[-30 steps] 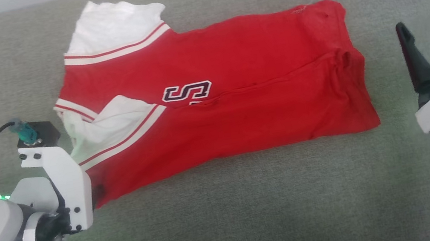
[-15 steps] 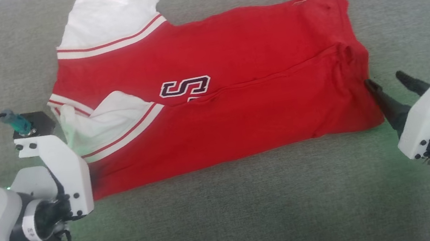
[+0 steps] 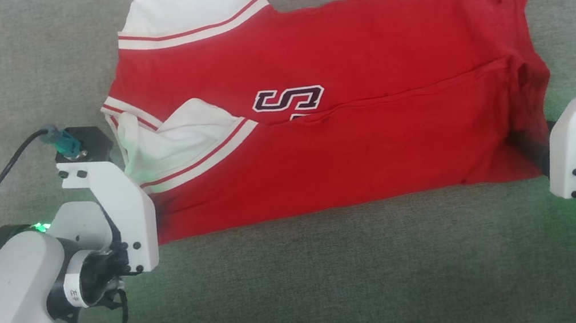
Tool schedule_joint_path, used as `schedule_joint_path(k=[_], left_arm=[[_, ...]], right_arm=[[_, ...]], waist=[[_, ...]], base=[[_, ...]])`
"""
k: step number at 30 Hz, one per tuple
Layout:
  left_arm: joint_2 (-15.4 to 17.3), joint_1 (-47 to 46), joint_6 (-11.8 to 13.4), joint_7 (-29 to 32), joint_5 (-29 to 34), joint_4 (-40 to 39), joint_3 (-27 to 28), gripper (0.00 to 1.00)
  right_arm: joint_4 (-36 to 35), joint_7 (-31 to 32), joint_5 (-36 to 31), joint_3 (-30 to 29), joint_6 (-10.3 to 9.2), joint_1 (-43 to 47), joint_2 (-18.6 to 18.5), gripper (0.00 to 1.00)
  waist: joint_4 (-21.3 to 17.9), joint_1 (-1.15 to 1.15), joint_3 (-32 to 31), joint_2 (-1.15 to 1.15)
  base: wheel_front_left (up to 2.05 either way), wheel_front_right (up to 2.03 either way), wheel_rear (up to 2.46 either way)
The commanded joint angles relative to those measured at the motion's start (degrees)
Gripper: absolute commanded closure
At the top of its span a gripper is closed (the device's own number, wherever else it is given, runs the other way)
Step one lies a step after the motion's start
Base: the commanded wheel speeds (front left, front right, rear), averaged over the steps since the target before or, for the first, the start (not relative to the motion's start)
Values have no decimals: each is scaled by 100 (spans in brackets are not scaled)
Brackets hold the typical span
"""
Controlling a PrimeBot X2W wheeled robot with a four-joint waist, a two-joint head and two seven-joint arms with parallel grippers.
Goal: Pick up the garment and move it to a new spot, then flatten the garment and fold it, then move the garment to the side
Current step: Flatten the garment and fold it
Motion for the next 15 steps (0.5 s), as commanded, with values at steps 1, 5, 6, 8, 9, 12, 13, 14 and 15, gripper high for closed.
schedule_joint_path(k=[1,5,6,8,9,12,13,14,15], left_arm=[[-255,186,-97,45,5,86,-251,100],[-301,137,-139,-46,29,170,-250,100],[-301,136,-160,-62,19,198,-247,100],[-294,143,-155,-57,-25,232,-212,100],[-273,145,-149,-38,-36,231,-195,100],[-169,166,-121,73,-94,149,-176,100],[-123,181,-109,110,-108,101,-162,100],[-68,193,-81,147,-114,39,-152,100],[-15,195,-36,193,-126,-40,-141,100]], right_arm=[[317,124,10,146,0,125,116,68],[533,182,-52,177,0,88,94,100],[549,185,-55,176,0,63,79,100],[526,187,38,192,0,9,45,100],[497,218,36,228,0,-12,-15,100],[322,417,141,294,0,26,-190,100],[225,491,176,317,0,43,-267,100],[135,569,230,334,0,81,-342,100],[55,627,291,317,0,127,-410,100]], waist=[[59,0,39,-1],[134,0,58,-1],[143,0,56,-1],[156,0,40,-1],[159,0,27,-1],[160,0,-36,-1],[160,0,-57,-1],[163,0,-86,-1],[173,0,-116,-1]], base=[[0,0,0],[0,0,0],[0,0,0],[0,0,0],[0,0,0],[0,0,0],[0,0,0],[0,0,0],[0,0,0]])
